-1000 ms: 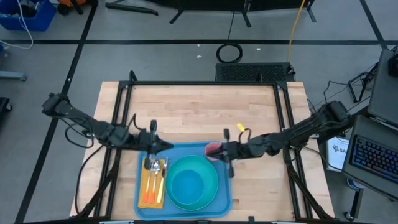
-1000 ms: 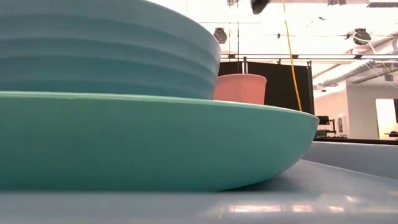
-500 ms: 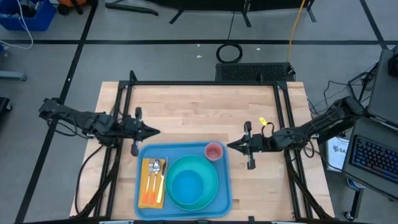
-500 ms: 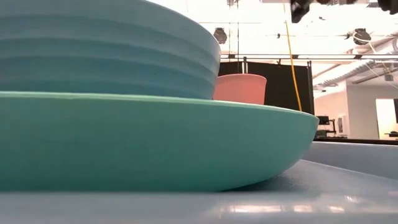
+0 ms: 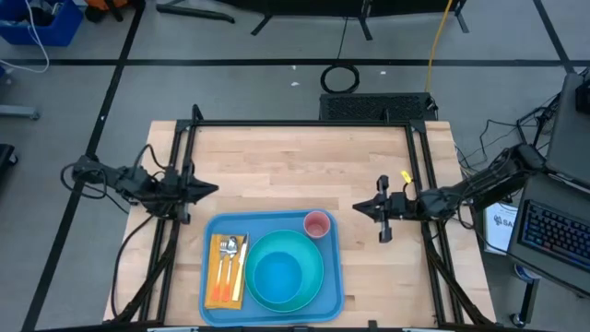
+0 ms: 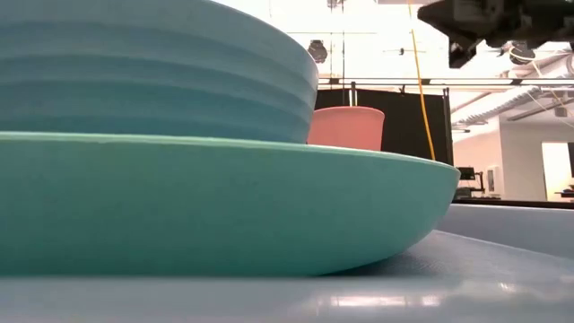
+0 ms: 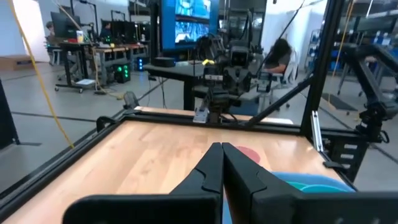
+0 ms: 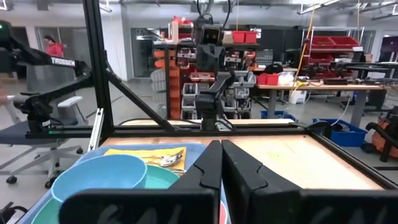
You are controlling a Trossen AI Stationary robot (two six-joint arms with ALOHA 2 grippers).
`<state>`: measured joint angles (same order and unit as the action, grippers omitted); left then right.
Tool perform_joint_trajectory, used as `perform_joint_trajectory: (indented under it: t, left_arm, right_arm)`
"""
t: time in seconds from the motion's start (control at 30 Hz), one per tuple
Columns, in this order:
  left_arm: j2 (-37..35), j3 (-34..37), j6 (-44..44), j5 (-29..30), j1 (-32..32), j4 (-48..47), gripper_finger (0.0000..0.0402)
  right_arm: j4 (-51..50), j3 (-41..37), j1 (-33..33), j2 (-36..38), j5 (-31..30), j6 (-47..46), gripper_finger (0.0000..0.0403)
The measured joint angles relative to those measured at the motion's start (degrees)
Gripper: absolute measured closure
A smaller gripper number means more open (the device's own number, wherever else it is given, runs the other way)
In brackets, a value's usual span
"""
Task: Set up tray
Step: Return to Home Position
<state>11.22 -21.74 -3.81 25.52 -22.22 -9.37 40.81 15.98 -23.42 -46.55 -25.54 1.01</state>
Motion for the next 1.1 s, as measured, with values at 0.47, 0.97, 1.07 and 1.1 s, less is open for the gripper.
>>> perform_joint_trajectory:
  t: [0.47,0.97,1.07,1.1]
  left_arm:
    - [-10.8,5.6,-0.7,0.9,0.0,-10.0,0.0398]
    - [-10.9,6.3,-0.6,1.5,0.0,-11.7,0.0397]
    - [-10.9,6.3,-2.3,1.6,0.0,-13.0,0.0398]
    - [-10.9,6.3,-2.3,1.6,0.0,-13.1,0.0397]
  right_arm:
    - [11.4,-13.7,0.0,3.8,0.0,-0.6,0.0403]
    - [10.1,-15.0,0.0,3.8,0.2,-6.2,0.0403]
    - [9.2,-15.0,0.0,3.7,0.2,-8.1,0.0403]
    - [8.7,-15.0,0.0,3.7,0.2,-8.7,0.0403]
